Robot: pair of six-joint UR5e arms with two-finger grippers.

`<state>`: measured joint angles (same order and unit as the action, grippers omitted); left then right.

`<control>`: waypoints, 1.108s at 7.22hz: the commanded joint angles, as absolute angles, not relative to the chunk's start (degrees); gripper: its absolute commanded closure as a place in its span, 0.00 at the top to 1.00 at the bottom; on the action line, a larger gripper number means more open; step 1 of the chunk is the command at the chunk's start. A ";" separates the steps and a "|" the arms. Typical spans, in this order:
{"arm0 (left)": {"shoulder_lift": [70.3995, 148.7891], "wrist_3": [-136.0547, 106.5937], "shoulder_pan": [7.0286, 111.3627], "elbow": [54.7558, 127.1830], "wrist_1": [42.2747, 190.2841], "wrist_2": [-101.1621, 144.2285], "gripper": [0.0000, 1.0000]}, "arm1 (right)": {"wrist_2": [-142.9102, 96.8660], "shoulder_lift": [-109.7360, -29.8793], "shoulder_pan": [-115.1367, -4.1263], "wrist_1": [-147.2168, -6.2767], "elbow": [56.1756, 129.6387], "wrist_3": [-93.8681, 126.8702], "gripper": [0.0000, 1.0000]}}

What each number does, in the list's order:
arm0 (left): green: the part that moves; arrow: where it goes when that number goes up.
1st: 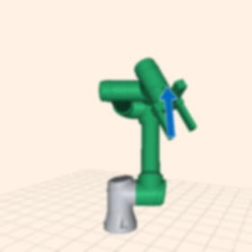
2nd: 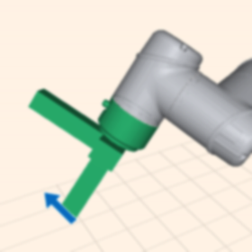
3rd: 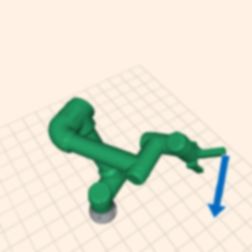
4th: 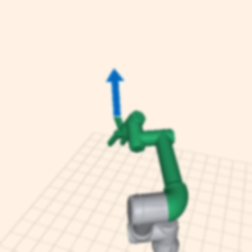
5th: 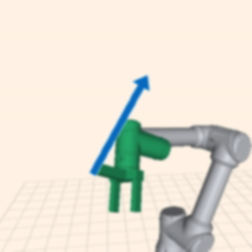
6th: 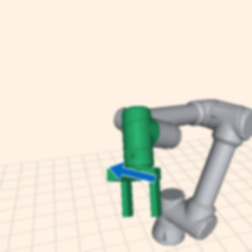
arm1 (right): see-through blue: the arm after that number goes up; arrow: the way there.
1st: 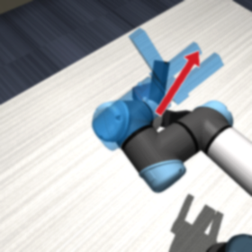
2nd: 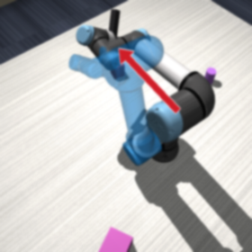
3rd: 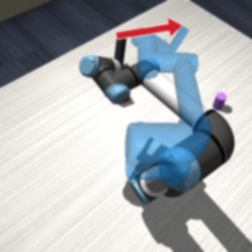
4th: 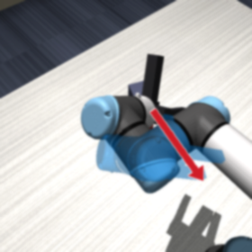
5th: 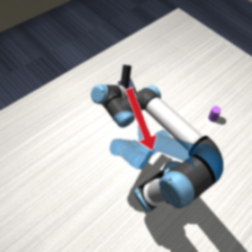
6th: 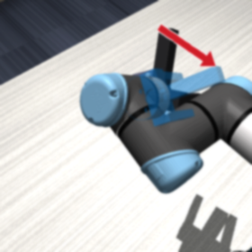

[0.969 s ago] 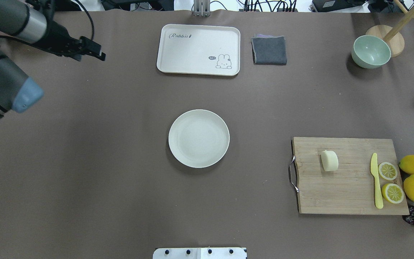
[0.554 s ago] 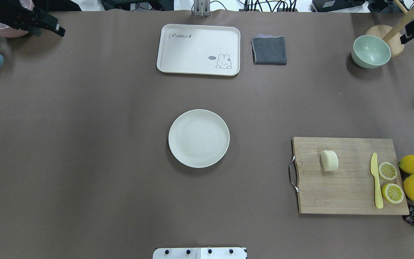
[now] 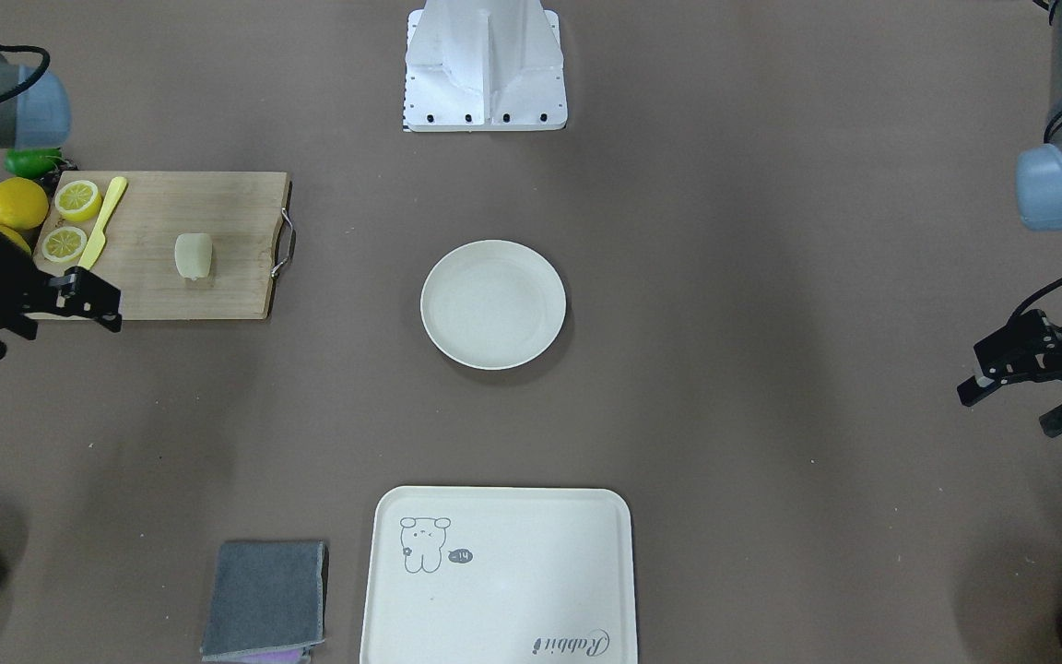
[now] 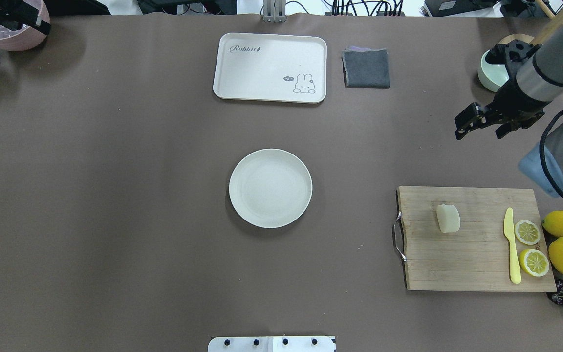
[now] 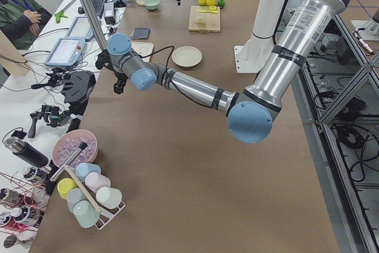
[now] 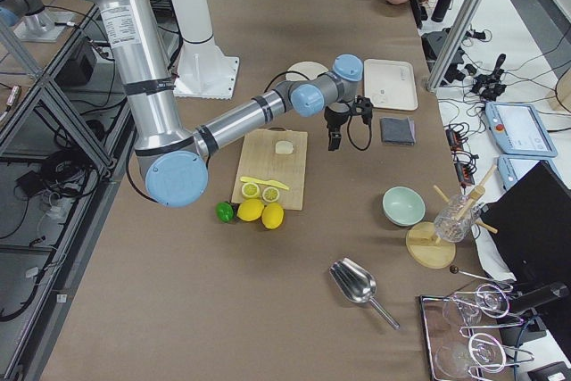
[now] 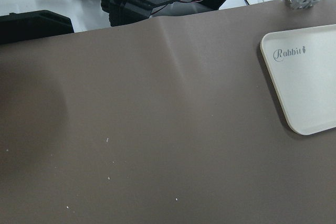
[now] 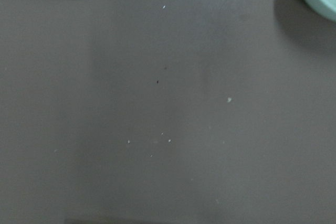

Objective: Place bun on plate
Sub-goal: 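Withdraw the left gripper while the right arm reaches toward the cutting board, then lower the right gripper onto the cream bun and close on it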

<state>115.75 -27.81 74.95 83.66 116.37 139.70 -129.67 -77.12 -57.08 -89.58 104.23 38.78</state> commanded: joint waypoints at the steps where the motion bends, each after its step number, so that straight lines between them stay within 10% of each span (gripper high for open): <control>1: 114.70 -27.86 75.41 84.29 116.89 139.66 0.97 | -127.54 -80.58 -51.35 -89.30 107.66 40.60 1.00; 8: 111.18 -27.95 77.26 86.48 119.00 137.47 0.97 | -120.67 -83.39 -40.61 -89.12 109.42 45.18 1.00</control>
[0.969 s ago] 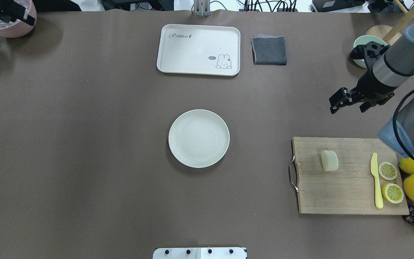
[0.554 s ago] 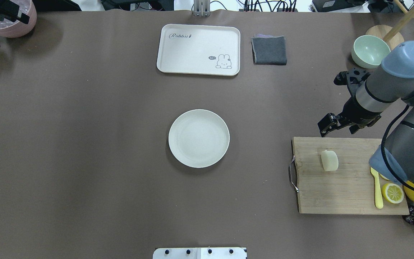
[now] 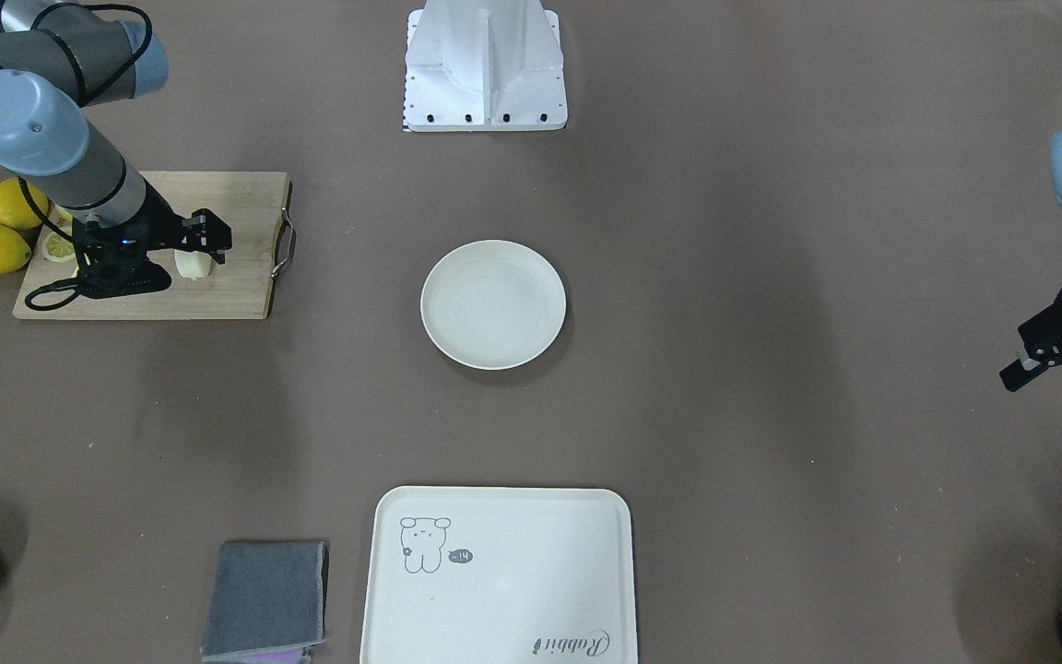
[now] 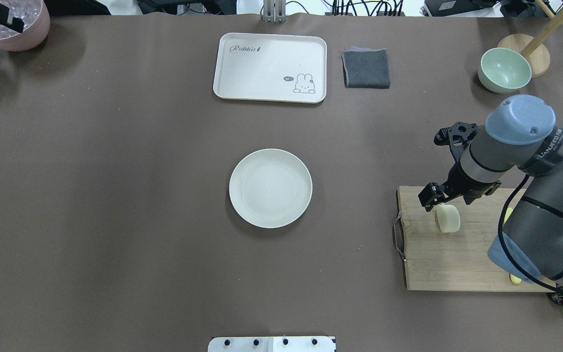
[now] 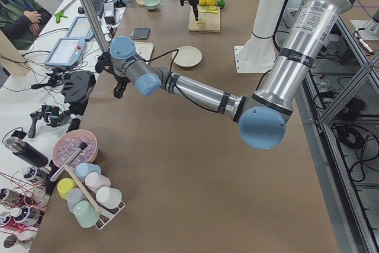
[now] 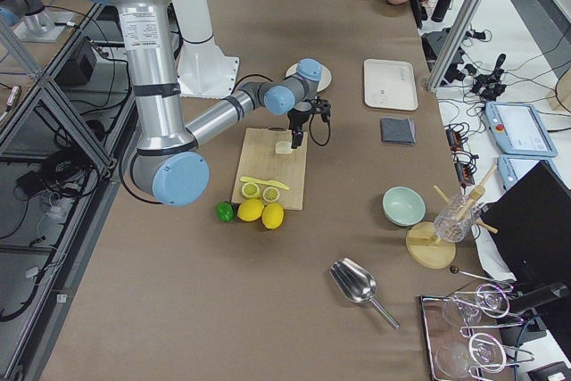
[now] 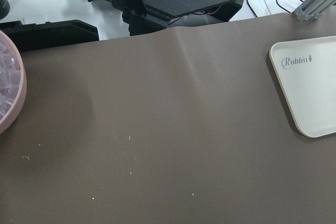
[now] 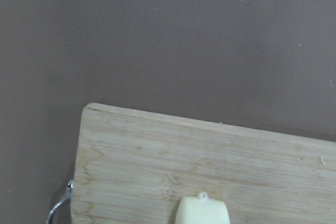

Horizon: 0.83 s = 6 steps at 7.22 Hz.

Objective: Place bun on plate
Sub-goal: 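Lower the right gripper onto the cream bun and close on it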

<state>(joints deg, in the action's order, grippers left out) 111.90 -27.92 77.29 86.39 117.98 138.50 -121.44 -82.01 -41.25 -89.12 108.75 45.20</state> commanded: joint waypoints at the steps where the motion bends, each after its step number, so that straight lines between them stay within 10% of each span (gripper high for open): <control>1: 111.01 -27.95 77.26 86.48 119.09 137.46 0.97 | -120.67 -84.10 -40.08 -89.12 109.51 45.26 1.00; 4: 110.40 -28.12 77.34 87.53 119.27 137.37 0.97 | -120.59 -84.11 -39.11 -89.03 109.16 45.09 0.75; 6: 107.93 -28.21 77.26 89.91 119.27 137.11 0.97 | -120.59 -83.68 -38.94 -89.03 109.60 44.74 0.11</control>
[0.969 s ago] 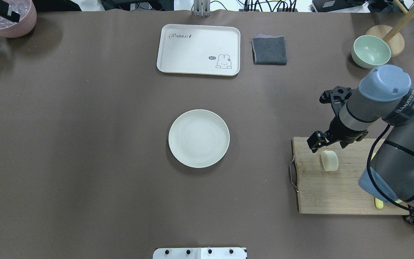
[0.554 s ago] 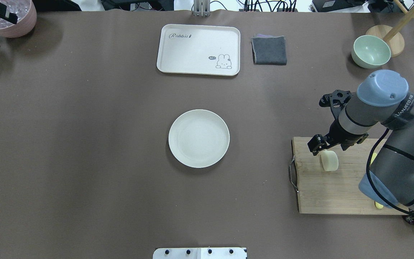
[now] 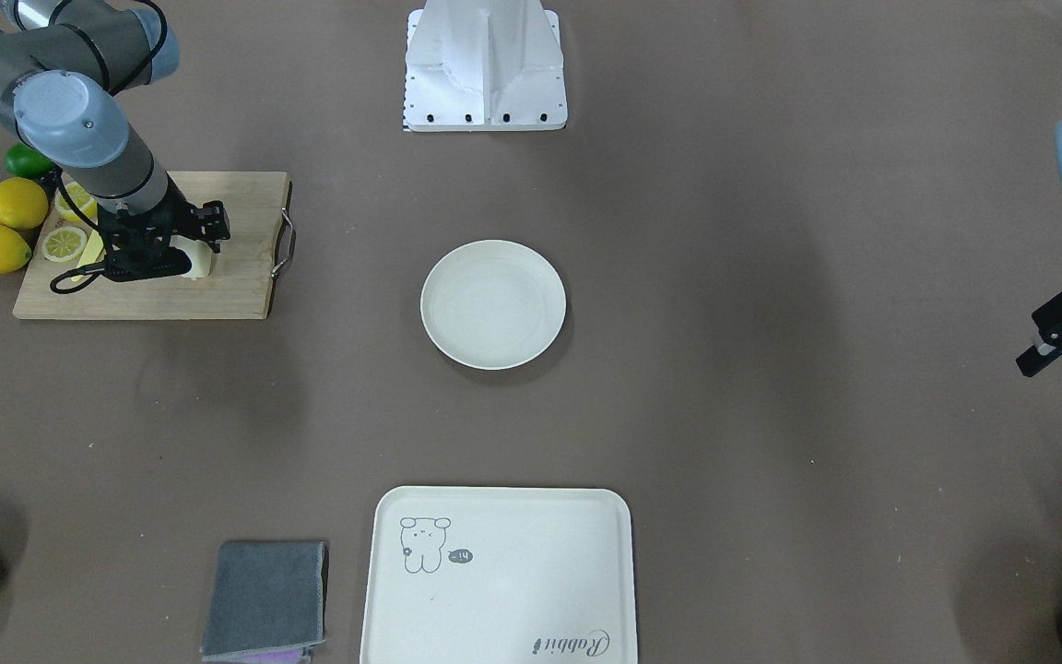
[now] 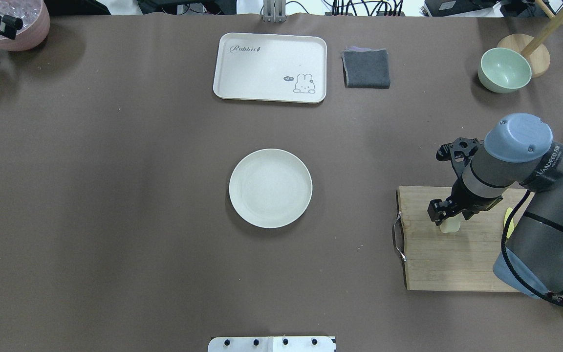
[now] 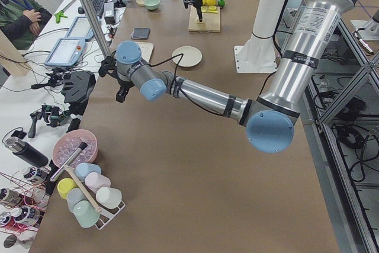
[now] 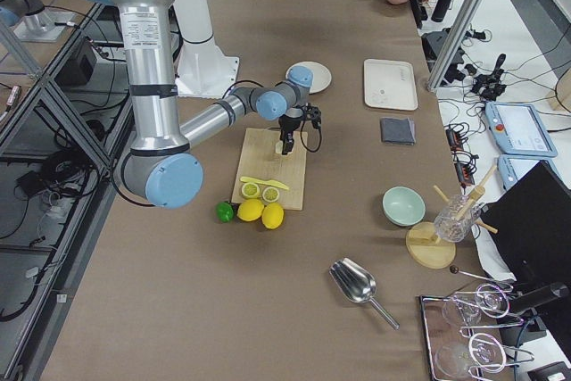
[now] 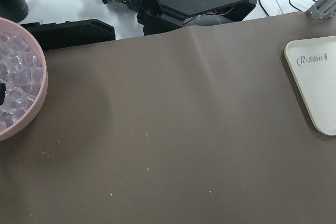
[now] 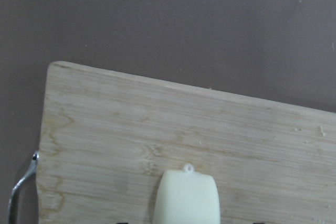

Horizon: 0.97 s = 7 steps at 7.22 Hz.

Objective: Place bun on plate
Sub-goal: 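Lower the right gripper onto the cream bun and close on it, then lift the bun with the right gripper and carry it over the plate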

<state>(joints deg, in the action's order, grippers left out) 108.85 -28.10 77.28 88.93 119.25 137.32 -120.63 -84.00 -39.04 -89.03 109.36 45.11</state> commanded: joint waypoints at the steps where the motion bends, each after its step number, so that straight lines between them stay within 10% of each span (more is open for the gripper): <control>1: 107.93 -28.39 77.26 90.09 119.27 137.11 0.97 | -119.89 -83.93 -38.85 -89.03 109.69 44.65 0.00; 7: 108.19 -28.74 76.64 90.09 119.09 134.91 0.97 | -119.01 -75.36 -42.89 -89.83 114.08 45.35 0.00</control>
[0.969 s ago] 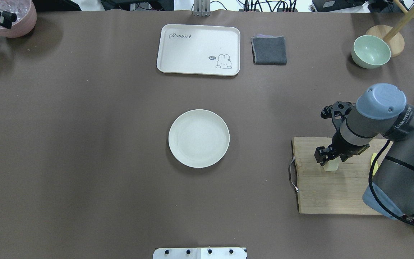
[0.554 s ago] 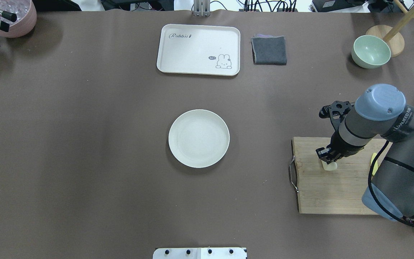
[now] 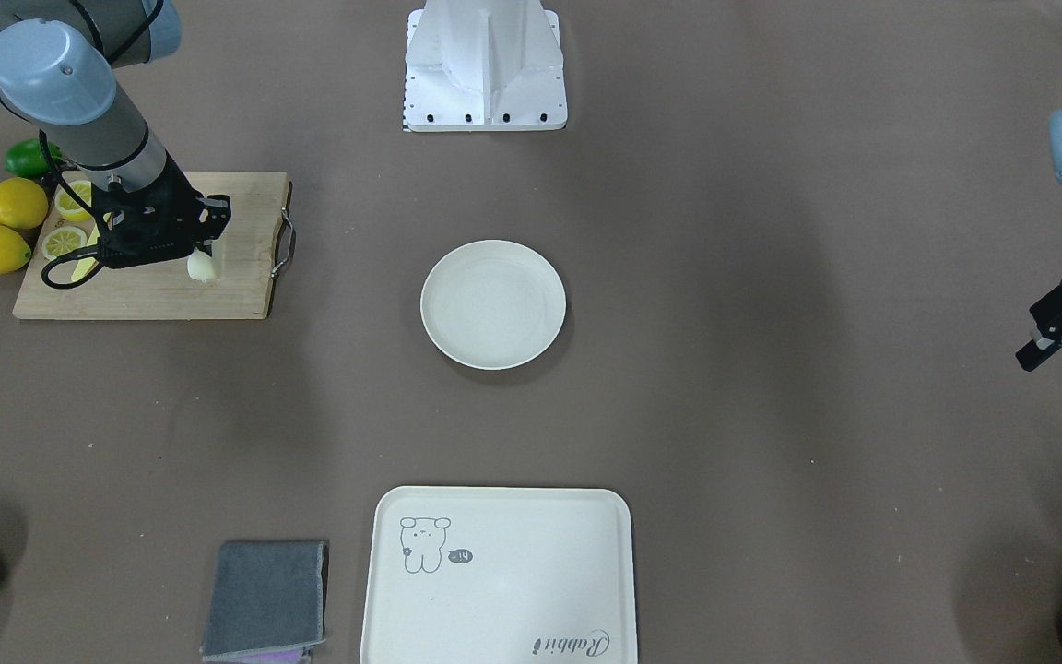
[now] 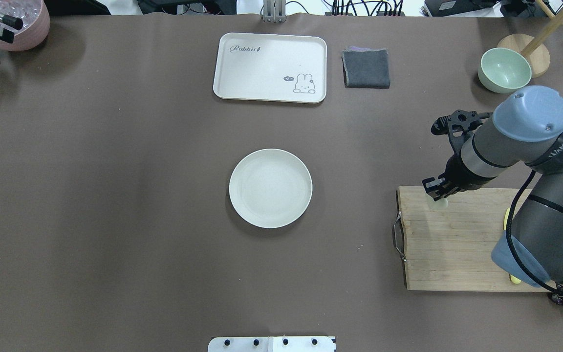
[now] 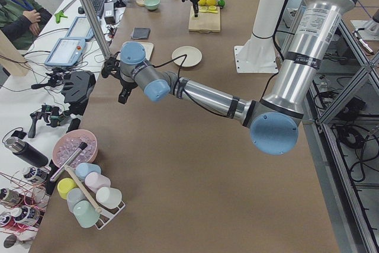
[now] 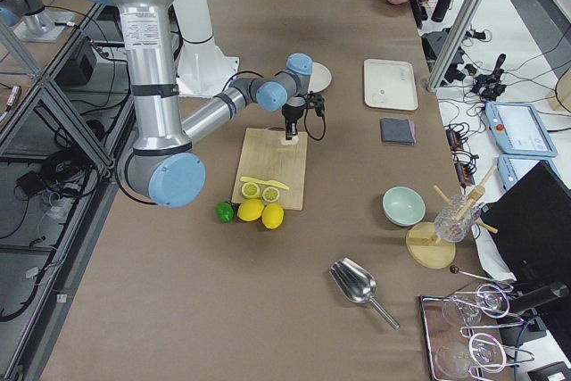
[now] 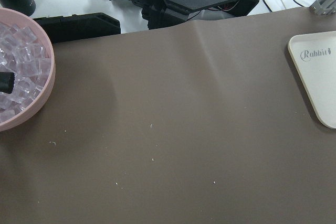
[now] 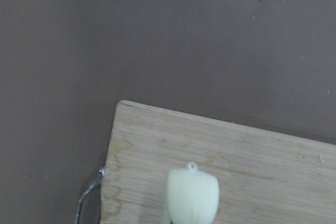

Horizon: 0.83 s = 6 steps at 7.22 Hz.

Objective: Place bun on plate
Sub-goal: 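Lift the bun with the right gripper and carry it over the plate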

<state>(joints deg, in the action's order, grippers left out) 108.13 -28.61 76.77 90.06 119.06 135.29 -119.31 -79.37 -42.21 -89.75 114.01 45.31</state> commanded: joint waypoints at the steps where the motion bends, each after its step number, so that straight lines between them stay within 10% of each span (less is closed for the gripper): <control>1: 108.19 -28.83 76.29 90.17 119.18 135.00 0.97 | -118.74 -70.19 -42.72 -89.82 112.69 45.35 0.00; 6: 108.54 -28.57 74.18 89.56 119.27 134.91 0.97 | -118.22 -51.44 -38.42 -85.90 99.80 45.35 0.00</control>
